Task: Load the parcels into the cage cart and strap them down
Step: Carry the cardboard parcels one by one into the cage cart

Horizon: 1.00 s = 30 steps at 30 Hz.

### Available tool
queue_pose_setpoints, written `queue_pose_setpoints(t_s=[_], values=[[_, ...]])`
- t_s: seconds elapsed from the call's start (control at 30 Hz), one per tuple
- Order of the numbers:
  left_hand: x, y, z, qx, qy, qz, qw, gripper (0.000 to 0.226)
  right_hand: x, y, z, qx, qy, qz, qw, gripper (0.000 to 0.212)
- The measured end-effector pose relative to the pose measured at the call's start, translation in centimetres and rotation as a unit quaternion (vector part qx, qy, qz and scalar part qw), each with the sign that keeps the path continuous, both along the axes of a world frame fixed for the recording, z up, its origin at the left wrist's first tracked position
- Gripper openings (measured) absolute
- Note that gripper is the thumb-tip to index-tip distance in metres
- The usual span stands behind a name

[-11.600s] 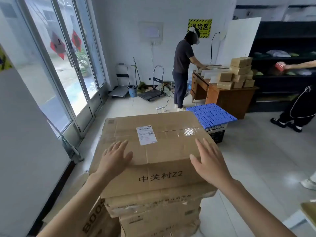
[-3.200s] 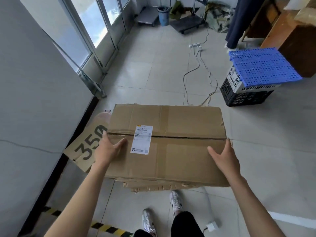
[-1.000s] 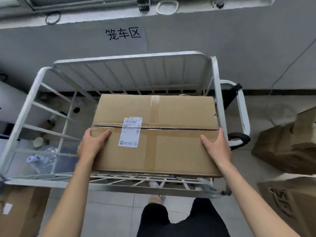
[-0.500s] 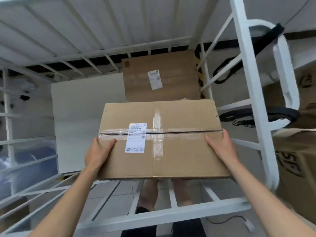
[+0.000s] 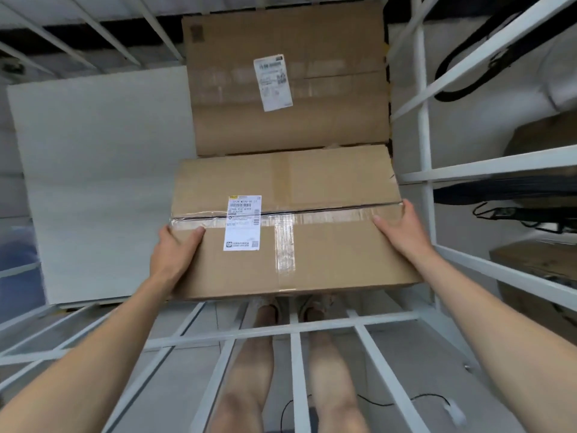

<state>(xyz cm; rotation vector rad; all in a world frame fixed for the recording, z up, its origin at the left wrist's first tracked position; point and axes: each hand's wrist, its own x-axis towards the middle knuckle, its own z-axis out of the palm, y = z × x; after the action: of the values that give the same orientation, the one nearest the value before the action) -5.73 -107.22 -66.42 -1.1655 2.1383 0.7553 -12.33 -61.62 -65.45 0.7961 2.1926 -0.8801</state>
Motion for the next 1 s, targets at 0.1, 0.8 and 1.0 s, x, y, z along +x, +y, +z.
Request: queue_pose_setpoints(t_s=[0.1, 0.8, 1.0], values=[[0.7, 0.7, -4.0, 0.004, -0.003, 0.012, 1.000, 0.088, 0.1, 0.7, -4.3, -0.017, 0.005, -0.003, 1.000, 0.079], [3.2, 5.7, -14.0, 0.062, -0.090, -0.078, 0.991, 0.113, 4.8, -3.0, -14.7, 0.037, -0.189, 0.242, 0.951, 0.101], [-1.7, 3.9, -14.2, 0.091, -0.103, -0.135, 0.981, 0.114, 0.0, -3.7, -16.2, 0.029, -0.176, 0.185, 0.966, 0.092]])
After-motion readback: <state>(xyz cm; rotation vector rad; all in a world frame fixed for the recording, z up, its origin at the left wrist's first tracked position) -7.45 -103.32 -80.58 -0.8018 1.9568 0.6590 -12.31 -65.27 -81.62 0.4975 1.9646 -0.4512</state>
